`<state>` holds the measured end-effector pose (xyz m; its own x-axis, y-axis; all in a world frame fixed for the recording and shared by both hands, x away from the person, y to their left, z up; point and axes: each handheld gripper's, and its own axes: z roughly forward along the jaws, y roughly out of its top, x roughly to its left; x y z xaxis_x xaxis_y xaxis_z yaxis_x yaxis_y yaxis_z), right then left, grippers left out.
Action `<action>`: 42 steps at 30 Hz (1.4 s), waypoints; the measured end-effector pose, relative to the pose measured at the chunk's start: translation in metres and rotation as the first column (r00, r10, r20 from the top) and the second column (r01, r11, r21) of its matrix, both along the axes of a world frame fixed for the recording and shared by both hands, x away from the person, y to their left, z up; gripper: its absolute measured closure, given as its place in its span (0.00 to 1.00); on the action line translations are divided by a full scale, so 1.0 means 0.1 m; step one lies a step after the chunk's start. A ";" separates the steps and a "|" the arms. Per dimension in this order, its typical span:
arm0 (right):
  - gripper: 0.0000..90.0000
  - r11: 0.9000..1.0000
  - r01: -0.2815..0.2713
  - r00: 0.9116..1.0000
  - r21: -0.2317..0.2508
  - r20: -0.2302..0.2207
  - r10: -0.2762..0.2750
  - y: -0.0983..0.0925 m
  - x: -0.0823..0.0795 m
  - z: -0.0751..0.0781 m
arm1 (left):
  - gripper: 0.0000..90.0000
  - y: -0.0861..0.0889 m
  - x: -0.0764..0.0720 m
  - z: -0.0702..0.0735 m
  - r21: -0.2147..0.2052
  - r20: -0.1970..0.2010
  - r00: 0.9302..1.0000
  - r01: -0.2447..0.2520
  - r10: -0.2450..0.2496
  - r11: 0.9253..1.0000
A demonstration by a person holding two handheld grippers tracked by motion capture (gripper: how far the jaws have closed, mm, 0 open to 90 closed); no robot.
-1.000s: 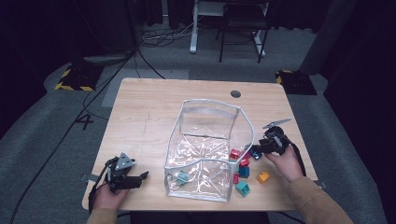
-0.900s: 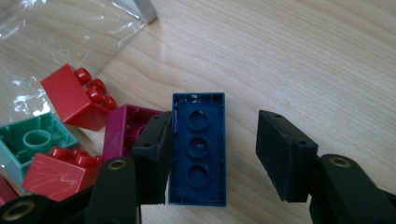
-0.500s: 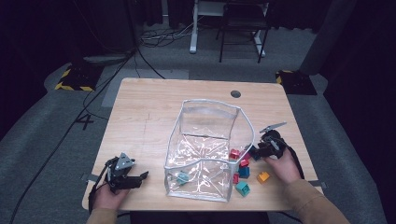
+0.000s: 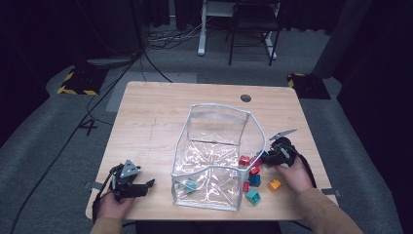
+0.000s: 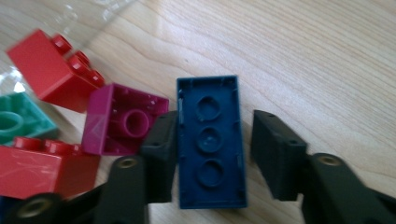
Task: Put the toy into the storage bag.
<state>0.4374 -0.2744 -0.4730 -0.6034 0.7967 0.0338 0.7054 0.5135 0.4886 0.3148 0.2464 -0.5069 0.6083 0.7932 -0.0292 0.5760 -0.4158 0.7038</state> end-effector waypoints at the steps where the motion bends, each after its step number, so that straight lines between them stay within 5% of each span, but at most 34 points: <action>1: 0.62 1.000 0.000 1.000 0.000 0.000 0.000 0.00 0.00 0.00 | 0.28 0.00 0.00 0.00 0.000 0.000 1.000 0.000 0.000 1.000; 11: 0.66 1.000 0.009 0.999 0.022 0.033 -0.010 -0.04 -0.03 0.13 | 0.28 0.00 0.00 0.00 0.000 0.000 1.000 0.000 0.000 1.000; 28: 0.66 0.988 -0.005 0.993 0.156 0.116 -0.013 -0.14 -0.12 0.71 | 0.28 0.00 0.00 0.00 0.000 0.000 1.000 0.000 0.000 1.000; 42: 0.66 0.955 -0.021 0.980 0.295 0.193 -0.038 -0.30 -0.24 1.16 | 0.28 0.00 0.00 0.00 0.000 0.000 1.000 0.000 0.000 1.000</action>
<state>0.4133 -0.3043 -0.3573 -0.6153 0.7738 0.1507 0.5852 0.3203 0.7449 0.3148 0.2464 -0.5069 0.6081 0.7933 -0.0291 0.5761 -0.4158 0.7037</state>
